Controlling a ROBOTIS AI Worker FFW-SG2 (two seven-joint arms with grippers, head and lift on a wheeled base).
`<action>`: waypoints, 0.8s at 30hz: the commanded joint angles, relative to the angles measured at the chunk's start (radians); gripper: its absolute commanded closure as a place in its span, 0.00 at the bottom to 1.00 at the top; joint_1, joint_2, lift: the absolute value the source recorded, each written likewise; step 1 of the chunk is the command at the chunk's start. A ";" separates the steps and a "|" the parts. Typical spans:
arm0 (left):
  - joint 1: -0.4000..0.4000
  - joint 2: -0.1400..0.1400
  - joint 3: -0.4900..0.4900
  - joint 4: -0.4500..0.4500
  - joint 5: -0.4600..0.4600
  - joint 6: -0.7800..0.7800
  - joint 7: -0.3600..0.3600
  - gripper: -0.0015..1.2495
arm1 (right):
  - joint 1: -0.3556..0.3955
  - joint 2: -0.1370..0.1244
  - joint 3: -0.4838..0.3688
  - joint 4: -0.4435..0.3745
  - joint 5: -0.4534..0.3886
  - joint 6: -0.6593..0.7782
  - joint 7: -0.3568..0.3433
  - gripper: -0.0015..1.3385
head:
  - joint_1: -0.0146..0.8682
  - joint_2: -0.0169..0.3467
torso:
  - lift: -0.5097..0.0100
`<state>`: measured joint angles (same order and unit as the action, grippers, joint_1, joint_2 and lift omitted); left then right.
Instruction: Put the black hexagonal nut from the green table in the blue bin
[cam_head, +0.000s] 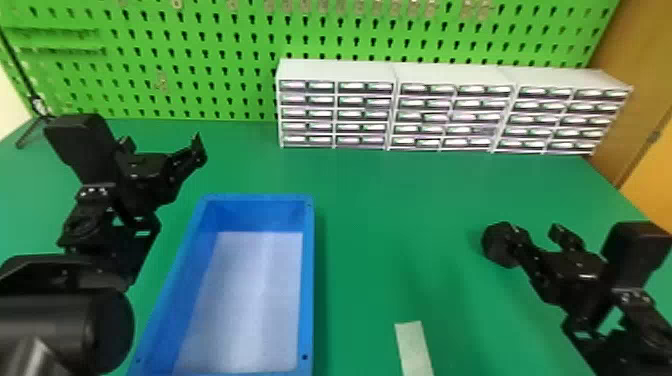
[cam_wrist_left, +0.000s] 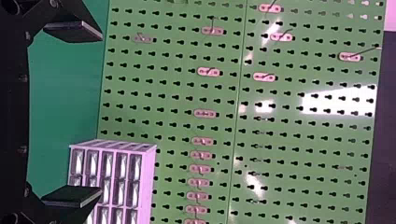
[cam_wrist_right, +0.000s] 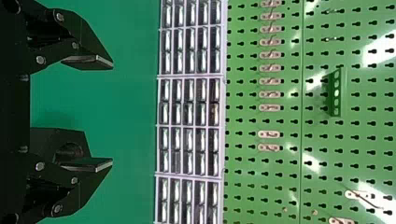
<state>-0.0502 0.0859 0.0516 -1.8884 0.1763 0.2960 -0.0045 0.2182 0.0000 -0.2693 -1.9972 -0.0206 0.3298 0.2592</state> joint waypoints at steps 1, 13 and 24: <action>0.001 0.000 0.002 0.000 0.000 0.000 0.000 0.10 | 0.000 0.001 0.001 0.000 0.001 0.000 0.000 0.39 | 0.80 0.07 | 0.79; 0.001 0.000 0.005 0.000 0.000 0.000 0.000 0.10 | 0.000 0.001 0.001 0.000 0.001 0.000 0.000 0.39 | 0.80 0.07 | 0.79; 0.001 0.000 0.007 0.000 0.000 0.000 0.000 0.10 | 0.000 0.001 0.002 0.000 0.002 0.006 0.000 0.39 | 0.80 0.07 | 0.79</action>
<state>-0.0492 0.0859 0.0569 -1.8884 0.1764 0.2960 -0.0045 0.2166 0.0000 -0.2670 -1.9972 -0.0184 0.3356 0.2592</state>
